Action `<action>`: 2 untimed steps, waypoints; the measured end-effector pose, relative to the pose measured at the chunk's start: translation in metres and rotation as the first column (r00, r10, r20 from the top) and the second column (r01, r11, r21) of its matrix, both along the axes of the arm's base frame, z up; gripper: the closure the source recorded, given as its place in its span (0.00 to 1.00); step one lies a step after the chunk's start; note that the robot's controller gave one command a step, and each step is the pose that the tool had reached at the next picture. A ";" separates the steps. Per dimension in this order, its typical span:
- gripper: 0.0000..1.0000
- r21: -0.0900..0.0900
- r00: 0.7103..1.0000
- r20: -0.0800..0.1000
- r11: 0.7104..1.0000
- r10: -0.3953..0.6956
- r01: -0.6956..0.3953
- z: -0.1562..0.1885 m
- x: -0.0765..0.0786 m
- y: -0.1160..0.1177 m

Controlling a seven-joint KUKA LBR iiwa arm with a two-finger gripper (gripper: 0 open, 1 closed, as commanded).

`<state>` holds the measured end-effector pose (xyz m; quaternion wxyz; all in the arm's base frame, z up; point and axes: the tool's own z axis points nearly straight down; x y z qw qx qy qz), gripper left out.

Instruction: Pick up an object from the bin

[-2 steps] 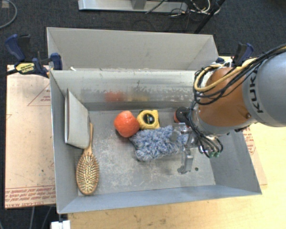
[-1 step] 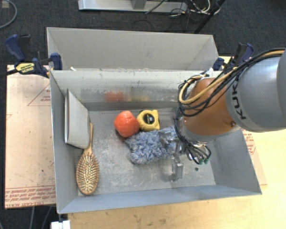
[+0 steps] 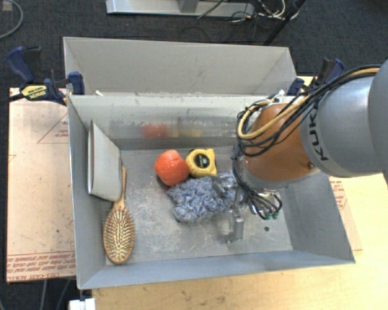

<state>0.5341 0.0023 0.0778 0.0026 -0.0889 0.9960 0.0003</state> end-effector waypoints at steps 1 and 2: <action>0.00 0.000 0.997 -0.002 0.997 -0.072 0.072 -0.001 0.002 0.001; 1.00 0.000 0.981 0.014 0.982 0.191 -0.191 -0.004 -0.003 -0.009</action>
Offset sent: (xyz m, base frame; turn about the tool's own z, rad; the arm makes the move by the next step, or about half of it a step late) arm -0.0072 -0.0110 -0.0078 -0.1941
